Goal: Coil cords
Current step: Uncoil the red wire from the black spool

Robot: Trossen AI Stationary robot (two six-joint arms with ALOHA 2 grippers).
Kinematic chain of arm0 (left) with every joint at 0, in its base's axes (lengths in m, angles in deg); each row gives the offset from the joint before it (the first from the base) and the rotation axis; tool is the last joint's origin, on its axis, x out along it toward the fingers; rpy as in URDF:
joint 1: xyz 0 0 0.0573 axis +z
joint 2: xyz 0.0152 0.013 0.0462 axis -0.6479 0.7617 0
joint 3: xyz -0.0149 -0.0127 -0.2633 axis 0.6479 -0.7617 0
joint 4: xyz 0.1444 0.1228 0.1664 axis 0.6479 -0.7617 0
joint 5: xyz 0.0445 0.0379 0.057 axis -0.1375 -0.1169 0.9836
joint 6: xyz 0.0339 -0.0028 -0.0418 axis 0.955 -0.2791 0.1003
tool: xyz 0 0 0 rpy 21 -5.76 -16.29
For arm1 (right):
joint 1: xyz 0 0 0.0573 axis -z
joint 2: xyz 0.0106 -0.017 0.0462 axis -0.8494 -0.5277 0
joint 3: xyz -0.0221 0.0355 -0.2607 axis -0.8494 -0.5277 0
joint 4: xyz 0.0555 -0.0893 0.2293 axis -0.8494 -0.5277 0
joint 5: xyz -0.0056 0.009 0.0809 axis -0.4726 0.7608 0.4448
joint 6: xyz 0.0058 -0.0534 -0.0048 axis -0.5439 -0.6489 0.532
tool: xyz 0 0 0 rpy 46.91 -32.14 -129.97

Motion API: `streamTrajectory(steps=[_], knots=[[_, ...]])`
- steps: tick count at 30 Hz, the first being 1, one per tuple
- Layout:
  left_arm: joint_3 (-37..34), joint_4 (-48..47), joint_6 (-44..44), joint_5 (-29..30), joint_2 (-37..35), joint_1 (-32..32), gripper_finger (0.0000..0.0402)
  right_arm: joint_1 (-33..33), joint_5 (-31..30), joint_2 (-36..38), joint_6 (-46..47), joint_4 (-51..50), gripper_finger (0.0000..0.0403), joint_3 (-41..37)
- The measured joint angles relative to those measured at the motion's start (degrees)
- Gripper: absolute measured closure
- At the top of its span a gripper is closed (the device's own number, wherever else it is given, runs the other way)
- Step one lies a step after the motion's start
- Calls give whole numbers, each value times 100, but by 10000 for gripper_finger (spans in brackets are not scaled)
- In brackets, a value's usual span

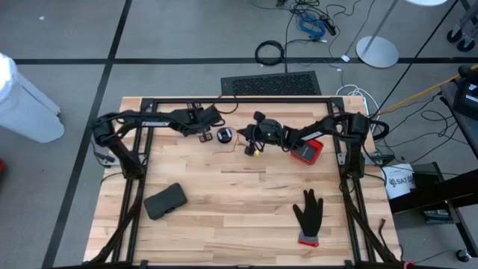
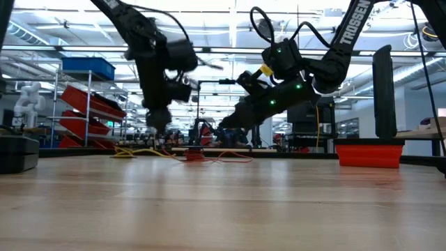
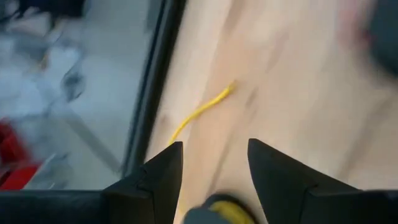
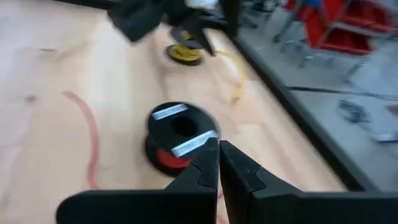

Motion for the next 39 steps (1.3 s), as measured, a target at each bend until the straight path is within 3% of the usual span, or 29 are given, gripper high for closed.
streamTrajectory(steps=[5, 9, 15, 21, 39], knots=[[2, 407, 298, -942, -155, -198, 214, 26, 391, 0, 55, -225, 403, 0], [-30, 649, 879, -1308, -118, -452, 214, 22, 522, 0, 40, -411, 403, 0], [-707, 1843, 1806, -1245, -113, -925, 214, 24, 793, 0, 52, -639, 403, 0], [-1300, 2931, 2102, -832, -113, -1229, 214, 6, 802, 0, 31, -740, 403, 0], [-1722, 3859, 2280, -1435, -111, -1044, 214, 6, 771, 0, 194, -487, 403, 0]])
